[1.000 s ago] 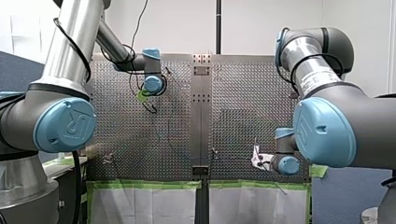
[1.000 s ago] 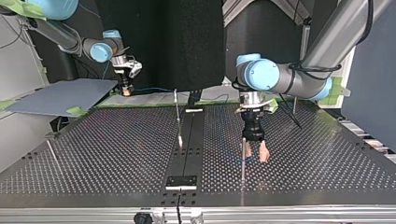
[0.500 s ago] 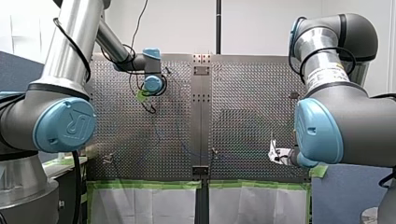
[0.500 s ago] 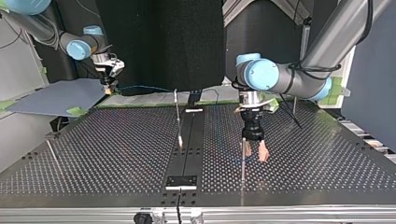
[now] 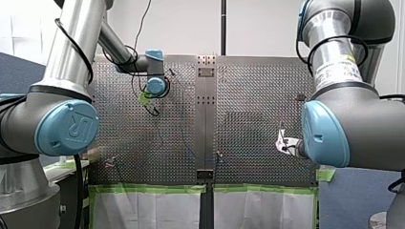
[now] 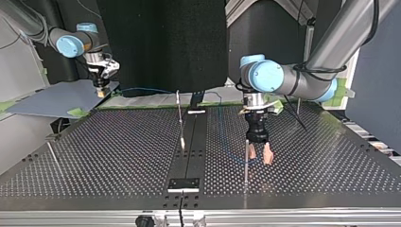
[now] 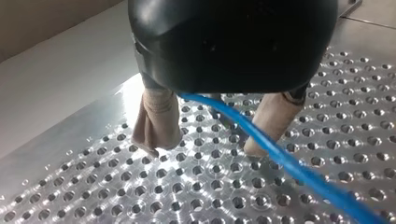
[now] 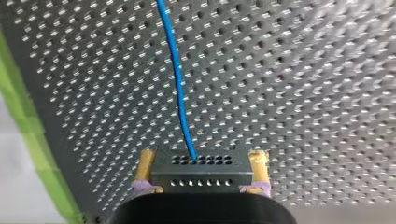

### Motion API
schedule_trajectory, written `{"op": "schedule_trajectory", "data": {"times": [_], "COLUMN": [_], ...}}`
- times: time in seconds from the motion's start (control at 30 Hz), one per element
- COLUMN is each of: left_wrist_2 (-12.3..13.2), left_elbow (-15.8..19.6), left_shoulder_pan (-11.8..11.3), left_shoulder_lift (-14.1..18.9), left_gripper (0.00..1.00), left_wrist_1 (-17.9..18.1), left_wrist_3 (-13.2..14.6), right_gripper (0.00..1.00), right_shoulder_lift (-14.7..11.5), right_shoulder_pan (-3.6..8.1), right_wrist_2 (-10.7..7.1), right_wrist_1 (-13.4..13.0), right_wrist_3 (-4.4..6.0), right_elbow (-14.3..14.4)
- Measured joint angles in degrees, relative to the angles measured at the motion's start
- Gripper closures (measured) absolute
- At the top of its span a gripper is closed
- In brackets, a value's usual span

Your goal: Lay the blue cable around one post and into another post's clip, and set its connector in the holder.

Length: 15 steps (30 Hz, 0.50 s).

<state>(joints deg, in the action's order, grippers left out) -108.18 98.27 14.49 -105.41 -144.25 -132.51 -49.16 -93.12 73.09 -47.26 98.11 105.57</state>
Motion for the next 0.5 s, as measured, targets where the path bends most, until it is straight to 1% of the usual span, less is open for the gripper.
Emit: {"op": "schedule_trajectory", "data": {"times": [0.13,0.23,0.3,0.37,0.5], "left_wrist_2": [0.03,0.08,0.1,0.16,0.15], "left_elbow": [0.03,0.01,0.0,-0.01,-0.02], "left_shoulder_pan": [-0.03,-0.12,-0.18,-0.21,-0.22], "left_shoulder_lift": [0.0,0.0,0.0,0.0,0.0], "left_gripper": [0.02,0.02,0.02,0.02,0.02], "left_wrist_1": [0.01,-0.03,-0.09,-0.13,-0.16], "left_wrist_3": [-0.02,-0.1,-0.11,-0.04,0.03], "right_gripper": [1.0,1.0,1.0,1.0,1.0], "right_shoulder_lift": [-2.29,-3.93,-4.97,-6.24,-8.58], "right_shoulder_pan": [-0.35,-0.78,-1.12,-1.46,-2.05], "right_wrist_2": [-0.22,-0.56,-0.68,-0.67,-0.44], "right_wrist_1": [-0.48,-1.52,-1.95,-1.83,-0.26], "right_wrist_3": [2.28,3.3,3.52,3.61,3.61], "right_elbow": [0.01,-0.45,-1.07,-1.85,-3.45]}}
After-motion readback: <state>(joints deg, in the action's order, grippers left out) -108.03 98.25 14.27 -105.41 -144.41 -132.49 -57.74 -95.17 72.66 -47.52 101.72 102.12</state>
